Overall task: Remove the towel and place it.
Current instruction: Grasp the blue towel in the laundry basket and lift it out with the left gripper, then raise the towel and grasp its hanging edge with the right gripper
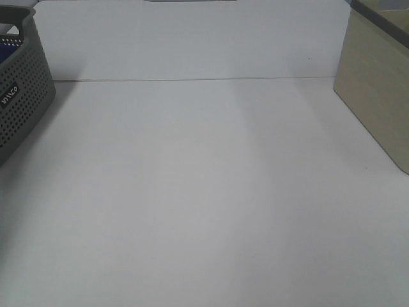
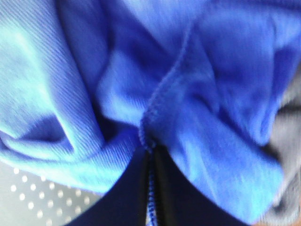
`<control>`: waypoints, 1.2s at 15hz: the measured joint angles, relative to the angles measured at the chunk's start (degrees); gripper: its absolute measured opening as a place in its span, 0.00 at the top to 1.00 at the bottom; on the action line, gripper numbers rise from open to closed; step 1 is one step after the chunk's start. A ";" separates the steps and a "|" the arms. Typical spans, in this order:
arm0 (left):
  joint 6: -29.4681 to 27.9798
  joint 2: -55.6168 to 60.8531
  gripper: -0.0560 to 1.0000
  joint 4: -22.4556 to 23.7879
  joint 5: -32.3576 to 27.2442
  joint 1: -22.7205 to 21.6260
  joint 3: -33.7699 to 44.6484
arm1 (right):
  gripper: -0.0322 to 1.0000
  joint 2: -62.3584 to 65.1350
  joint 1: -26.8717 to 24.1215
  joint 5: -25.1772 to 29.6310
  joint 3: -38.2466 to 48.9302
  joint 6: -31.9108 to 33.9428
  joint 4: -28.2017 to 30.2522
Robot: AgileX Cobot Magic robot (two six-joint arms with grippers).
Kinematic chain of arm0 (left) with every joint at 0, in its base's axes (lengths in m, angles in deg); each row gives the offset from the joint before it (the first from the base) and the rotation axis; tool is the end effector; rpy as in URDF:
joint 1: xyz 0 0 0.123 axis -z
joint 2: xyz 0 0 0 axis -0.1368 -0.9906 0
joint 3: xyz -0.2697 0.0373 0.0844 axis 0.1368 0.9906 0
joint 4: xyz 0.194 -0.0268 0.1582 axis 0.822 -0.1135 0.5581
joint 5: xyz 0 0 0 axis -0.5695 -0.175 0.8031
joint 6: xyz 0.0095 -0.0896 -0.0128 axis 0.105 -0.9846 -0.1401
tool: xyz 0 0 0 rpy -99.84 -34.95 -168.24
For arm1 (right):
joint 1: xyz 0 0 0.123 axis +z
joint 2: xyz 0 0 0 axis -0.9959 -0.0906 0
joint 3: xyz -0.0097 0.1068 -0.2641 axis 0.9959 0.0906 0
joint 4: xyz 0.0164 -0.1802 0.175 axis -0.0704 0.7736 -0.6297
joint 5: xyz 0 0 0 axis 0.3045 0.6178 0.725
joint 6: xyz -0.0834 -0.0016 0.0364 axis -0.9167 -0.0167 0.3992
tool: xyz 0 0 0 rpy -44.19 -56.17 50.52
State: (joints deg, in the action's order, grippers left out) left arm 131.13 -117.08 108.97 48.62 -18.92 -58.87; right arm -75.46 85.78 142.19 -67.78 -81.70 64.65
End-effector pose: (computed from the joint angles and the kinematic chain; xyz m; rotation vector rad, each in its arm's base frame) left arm 0.4728 0.1215 0.1738 1.6448 2.2800 0.9857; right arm -0.0033 0.0061 0.2611 -0.1043 2.1311 0.0562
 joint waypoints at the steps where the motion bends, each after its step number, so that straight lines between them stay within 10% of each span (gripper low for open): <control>1: 0.00 0.29 0.95 0.74 -1.38 0.00 0.00 | 0.23 0.00 0.00 0.00 0.00 0.00 0.00; 18: -16.27 38.56 0.95 -15.30 -9.51 2.01 0.00 | 0.23 0.00 0.00 0.00 0.00 0.00 0.00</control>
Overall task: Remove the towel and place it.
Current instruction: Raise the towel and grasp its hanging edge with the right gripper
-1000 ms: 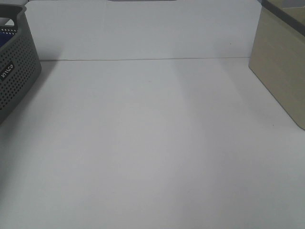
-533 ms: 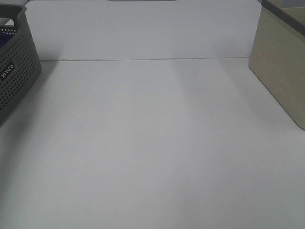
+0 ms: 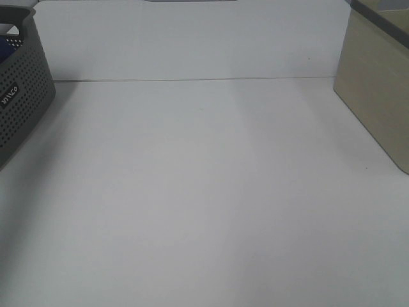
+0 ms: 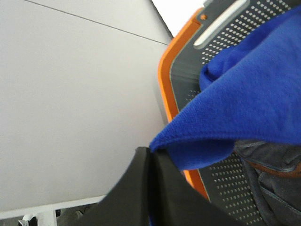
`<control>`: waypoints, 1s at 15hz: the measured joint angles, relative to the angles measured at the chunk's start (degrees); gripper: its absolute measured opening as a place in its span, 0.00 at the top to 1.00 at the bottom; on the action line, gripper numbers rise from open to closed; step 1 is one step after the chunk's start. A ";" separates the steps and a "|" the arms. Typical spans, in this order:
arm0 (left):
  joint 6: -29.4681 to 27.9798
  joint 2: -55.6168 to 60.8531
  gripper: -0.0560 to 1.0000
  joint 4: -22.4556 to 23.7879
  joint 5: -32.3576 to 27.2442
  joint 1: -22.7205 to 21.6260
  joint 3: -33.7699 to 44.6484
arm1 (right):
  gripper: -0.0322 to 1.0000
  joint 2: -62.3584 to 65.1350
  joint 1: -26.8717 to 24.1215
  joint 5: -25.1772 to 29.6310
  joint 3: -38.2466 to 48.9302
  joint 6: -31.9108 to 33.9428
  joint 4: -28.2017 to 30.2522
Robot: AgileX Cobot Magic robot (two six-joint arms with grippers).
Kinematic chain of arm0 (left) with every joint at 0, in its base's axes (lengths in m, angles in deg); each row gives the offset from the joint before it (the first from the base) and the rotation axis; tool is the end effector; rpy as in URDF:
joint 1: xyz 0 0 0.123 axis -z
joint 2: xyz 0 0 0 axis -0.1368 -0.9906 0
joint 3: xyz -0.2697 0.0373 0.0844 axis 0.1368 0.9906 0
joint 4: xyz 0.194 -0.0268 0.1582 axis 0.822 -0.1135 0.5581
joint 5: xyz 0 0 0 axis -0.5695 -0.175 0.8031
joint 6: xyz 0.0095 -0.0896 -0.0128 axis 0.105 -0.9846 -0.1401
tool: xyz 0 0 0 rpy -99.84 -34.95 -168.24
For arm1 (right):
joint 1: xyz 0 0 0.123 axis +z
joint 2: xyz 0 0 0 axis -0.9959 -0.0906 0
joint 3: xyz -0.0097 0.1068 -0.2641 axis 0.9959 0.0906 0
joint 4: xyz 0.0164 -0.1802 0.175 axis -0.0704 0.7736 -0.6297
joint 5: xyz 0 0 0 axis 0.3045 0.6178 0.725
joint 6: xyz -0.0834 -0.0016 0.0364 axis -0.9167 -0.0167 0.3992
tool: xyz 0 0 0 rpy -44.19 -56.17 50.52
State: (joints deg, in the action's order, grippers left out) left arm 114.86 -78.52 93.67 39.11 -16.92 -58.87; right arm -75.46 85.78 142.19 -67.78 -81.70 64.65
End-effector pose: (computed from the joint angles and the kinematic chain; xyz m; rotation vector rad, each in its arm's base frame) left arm 0.3369 0.0738 0.4476 0.7564 2.0522 0.9126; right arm -0.0033 0.0061 0.2611 -0.1043 2.1311 0.0562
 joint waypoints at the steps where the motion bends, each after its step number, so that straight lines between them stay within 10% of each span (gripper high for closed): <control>1: -0.06 1.38 0.95 -0.69 0.00 0.00 0.00 | 0.23 0.00 0.00 0.00 0.00 0.00 0.00; 11: -3.09 13.18 0.95 2.46 -0.63 25.73 0.00 | 0.23 0.00 0.00 0.00 0.00 0.00 -0.34; 15: -4.41 8.82 0.95 5.90 5.21 39.42 0.00 | 0.23 -4.18 0.00 -4.47 -0.69 -9.17 -13.01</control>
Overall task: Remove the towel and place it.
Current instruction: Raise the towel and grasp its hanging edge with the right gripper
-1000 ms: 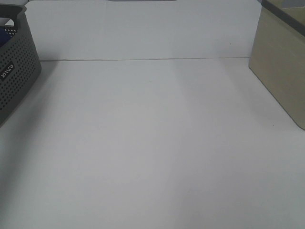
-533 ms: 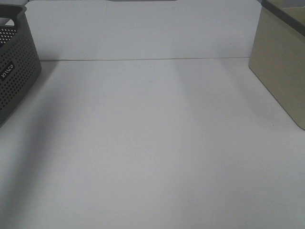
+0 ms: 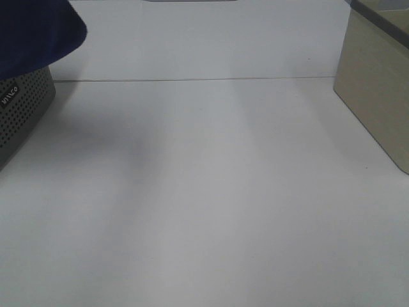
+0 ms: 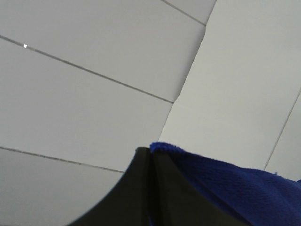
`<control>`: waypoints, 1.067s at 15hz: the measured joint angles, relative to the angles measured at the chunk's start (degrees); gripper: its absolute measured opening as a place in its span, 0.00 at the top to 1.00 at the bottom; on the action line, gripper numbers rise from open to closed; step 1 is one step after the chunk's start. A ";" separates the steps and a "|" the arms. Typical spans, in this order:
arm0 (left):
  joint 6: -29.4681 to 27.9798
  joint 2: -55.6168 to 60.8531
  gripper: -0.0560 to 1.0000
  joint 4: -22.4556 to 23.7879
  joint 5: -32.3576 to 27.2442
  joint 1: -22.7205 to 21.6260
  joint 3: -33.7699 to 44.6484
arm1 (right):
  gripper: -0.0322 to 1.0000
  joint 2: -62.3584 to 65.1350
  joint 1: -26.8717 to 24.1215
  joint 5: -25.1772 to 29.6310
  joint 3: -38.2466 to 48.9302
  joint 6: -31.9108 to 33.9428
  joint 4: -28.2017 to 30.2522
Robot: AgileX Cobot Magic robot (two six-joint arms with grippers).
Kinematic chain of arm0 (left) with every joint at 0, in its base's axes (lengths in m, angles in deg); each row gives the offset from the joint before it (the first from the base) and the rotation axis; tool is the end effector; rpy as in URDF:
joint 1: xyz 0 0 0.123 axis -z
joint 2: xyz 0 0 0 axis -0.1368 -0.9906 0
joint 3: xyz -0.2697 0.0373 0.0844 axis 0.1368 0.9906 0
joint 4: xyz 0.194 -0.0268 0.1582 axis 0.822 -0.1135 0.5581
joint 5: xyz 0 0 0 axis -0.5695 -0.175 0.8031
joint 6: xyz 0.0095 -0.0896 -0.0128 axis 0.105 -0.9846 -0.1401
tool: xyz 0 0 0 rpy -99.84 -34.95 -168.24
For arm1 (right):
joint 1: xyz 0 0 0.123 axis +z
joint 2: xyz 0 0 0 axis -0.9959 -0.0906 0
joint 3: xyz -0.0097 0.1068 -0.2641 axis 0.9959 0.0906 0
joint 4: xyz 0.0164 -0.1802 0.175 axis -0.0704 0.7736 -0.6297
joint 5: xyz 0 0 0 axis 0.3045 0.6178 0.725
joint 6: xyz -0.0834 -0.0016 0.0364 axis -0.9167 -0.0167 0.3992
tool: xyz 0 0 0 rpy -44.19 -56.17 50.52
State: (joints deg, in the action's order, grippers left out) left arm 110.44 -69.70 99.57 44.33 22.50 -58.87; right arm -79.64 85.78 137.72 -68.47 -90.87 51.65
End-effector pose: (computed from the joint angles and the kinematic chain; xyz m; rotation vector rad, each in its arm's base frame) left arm 0.2641 -0.1276 0.5061 1.1413 1.4319 0.5816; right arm 0.0079 0.0234 0.2733 -0.2553 2.0715 0.2333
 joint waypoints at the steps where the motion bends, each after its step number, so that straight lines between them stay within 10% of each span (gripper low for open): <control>1: -0.11 -0.69 0.95 0.63 0.29 1.20 0.00 | 0.23 -1.20 0.00 -1.20 0.00 -2.92 -2.86; 10: -2.75 -3.32 0.95 2.46 7.10 9.63 0.00 | 0.23 -42.80 0.00 -8.02 -0.34 -71.39 -59.64; 16: -3.38 -3.72 0.95 -0.34 8.08 11.57 0.00 | 0.23 -72.54 0.00 5.39 -6.70 -99.47 -81.07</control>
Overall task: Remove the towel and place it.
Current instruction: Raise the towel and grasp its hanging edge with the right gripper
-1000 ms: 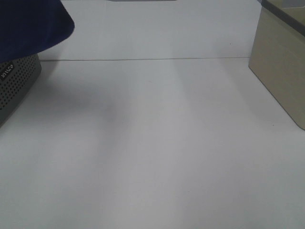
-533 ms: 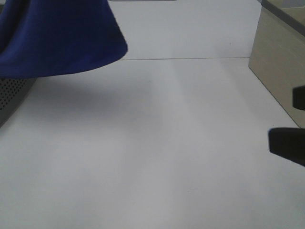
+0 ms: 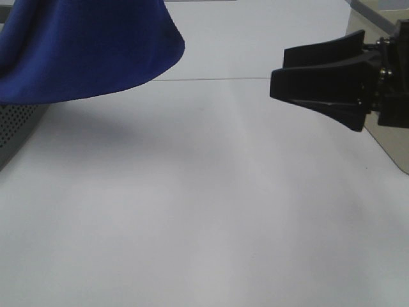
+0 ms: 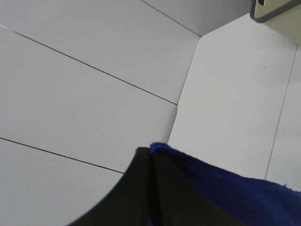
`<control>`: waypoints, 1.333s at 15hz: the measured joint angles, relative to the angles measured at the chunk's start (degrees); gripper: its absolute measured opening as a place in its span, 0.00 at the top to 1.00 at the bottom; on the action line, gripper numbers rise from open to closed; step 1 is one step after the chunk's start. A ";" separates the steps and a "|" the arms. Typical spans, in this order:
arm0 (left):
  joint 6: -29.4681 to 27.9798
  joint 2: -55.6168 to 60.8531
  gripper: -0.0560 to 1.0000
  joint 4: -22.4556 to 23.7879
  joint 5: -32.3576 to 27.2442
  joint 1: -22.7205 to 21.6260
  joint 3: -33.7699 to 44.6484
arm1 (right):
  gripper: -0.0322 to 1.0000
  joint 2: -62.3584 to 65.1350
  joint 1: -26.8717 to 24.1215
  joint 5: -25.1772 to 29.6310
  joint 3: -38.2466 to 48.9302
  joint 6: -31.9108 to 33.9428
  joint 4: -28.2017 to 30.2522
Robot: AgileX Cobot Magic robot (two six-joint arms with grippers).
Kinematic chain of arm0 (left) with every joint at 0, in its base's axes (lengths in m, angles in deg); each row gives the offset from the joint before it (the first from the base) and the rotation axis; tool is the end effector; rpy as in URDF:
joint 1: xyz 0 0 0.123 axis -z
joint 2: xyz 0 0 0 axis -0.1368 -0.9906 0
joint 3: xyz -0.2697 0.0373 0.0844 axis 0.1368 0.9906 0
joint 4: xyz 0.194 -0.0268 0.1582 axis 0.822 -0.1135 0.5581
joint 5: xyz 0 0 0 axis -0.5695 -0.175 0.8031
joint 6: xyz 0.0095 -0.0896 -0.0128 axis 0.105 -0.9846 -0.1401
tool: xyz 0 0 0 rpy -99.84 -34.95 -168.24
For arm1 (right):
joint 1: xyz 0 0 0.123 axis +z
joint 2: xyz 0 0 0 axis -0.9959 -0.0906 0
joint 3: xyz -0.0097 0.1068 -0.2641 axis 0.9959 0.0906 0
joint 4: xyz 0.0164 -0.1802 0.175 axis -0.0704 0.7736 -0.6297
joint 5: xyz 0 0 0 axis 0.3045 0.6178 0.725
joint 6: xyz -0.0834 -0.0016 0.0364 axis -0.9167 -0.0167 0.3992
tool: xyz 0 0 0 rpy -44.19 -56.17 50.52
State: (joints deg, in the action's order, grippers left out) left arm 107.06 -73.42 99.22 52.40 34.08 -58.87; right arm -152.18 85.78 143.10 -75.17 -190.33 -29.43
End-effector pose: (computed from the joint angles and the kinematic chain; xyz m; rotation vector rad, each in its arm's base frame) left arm 0.2509 -0.2002 0.4977 1.2148 1.2476 0.3682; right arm 0.2194 0.0852 0.2552 -0.7965 1.6660 1.0170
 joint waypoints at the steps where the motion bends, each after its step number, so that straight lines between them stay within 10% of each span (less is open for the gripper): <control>1: 0.00 0.00 0.95 -0.11 0.17 0.86 0.00 | 0.23 -4.47 0.00 2.69 -2.01 -1.78 -0.34; 14: 0.00 0.00 0.95 -1.49 0.40 6.13 0.00 | 0.24 -26.24 14.21 -1.49 -24.58 0.40 0.86; 19: 0.00 0.00 0.95 -1.49 -1.38 6.13 0.00 | 0.94 -26.24 14.21 0.11 -24.58 3.50 4.58; 20: 0.00 0.00 0.95 -1.49 -2.06 6.13 0.00 | 0.95 -26.24 14.21 0.23 -24.58 3.78 5.04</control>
State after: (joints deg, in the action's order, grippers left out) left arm 107.06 -73.42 97.74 50.34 40.21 -58.87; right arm -178.42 99.99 143.33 -99.75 -186.55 -24.38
